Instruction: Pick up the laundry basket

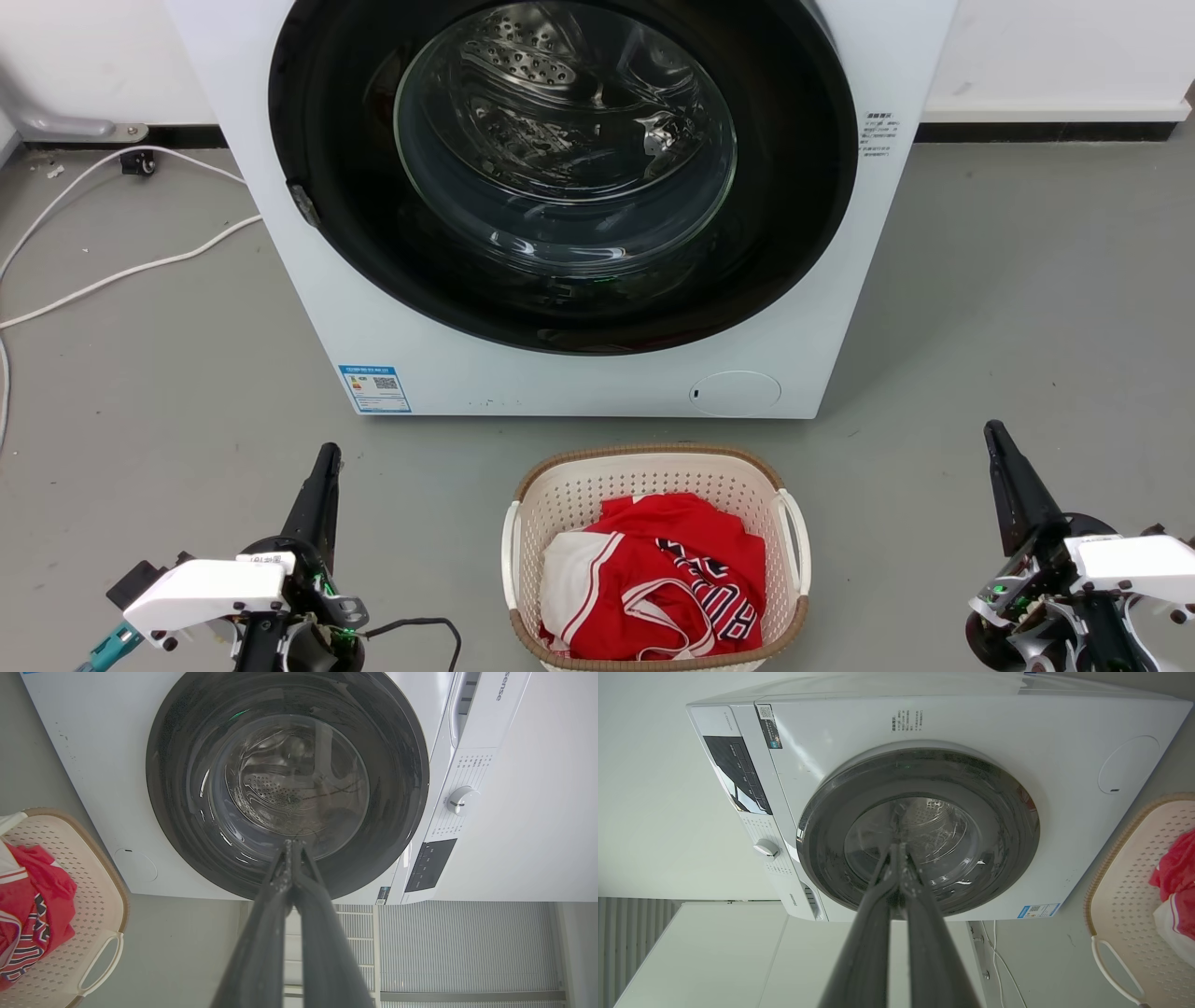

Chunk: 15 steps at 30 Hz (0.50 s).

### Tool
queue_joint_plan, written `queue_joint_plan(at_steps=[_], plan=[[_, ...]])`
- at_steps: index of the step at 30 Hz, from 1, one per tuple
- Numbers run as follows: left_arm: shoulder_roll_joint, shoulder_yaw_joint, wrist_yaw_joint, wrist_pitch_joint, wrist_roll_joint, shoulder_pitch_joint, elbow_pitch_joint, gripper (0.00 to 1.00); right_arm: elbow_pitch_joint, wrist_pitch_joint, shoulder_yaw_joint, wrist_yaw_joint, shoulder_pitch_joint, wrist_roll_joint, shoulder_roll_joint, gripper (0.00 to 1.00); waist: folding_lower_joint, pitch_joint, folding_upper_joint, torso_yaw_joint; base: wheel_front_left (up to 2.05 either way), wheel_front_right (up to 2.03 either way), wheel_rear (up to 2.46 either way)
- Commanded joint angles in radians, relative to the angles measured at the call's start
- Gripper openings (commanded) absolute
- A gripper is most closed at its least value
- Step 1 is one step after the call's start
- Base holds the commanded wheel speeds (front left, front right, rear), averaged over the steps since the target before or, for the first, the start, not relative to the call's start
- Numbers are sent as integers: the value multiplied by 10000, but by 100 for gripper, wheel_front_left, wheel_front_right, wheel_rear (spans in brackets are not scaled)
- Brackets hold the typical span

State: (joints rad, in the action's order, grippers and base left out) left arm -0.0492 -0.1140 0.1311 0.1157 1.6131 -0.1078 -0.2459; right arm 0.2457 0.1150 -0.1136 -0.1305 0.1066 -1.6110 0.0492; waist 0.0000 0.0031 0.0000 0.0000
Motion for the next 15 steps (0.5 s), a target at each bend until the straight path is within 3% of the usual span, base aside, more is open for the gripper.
queue_joint_plan(at_steps=[1, 15], plan=[[-14, -15, 30, -6, -4, -12, 20, 0, -11, 11, 2, -4, 45, -39, 20, 0, 0, 0, 0, 0, 0, 0, 0], [-14, -12, 30, -7, -4, -12, 20, 0, -11, 11, 4, -4, 45, -39, 20, 0, 0, 0, 0, 0, 0, 0, 0]])
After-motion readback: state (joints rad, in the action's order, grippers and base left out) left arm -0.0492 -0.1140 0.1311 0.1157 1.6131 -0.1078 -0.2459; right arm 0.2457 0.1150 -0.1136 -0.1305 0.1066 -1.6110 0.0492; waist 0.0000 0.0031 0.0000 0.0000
